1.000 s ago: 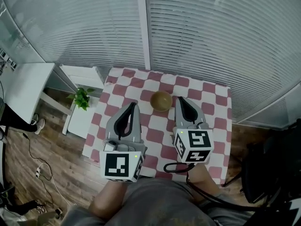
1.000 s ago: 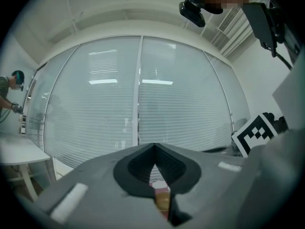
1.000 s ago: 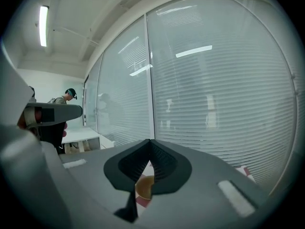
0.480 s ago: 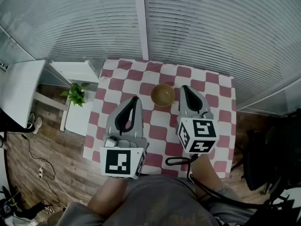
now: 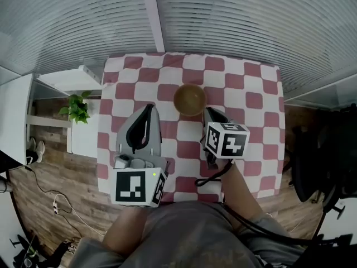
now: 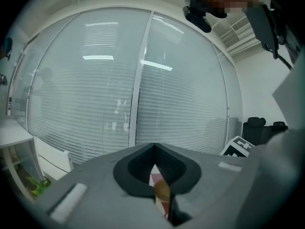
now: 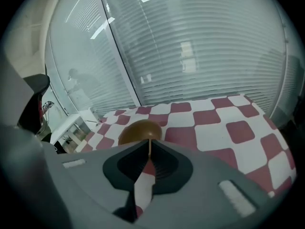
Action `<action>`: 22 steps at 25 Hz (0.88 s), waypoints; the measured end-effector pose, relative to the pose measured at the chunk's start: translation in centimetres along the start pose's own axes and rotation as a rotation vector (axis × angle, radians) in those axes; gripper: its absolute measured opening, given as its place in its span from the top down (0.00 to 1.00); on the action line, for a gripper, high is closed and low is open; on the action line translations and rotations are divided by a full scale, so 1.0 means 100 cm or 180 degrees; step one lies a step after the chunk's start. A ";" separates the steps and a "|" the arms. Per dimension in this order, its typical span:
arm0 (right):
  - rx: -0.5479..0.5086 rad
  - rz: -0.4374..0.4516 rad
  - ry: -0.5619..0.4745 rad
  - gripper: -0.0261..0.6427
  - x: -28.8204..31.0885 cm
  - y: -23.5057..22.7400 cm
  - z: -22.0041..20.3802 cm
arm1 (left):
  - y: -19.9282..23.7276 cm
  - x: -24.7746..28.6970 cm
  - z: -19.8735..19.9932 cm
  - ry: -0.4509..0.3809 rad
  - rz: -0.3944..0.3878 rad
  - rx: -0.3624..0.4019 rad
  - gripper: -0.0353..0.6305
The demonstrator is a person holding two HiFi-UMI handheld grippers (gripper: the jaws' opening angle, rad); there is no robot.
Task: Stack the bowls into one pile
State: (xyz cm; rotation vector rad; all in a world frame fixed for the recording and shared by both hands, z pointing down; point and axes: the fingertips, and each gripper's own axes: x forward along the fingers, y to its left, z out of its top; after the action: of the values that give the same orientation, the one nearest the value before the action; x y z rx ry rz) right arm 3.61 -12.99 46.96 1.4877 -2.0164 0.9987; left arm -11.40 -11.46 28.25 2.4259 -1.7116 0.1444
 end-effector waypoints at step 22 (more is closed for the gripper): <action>0.0001 -0.0137 -0.0115 0.80 0.026 -0.008 0.021 | 0.013 0.035 -0.023 0.0191 -0.0029 -0.0084 0.95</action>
State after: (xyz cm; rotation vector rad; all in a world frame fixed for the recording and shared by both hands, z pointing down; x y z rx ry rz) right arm 3.70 -16.36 47.68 1.5531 -2.0004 0.9615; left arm -11.42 -14.69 31.25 2.3852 -1.6667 0.1901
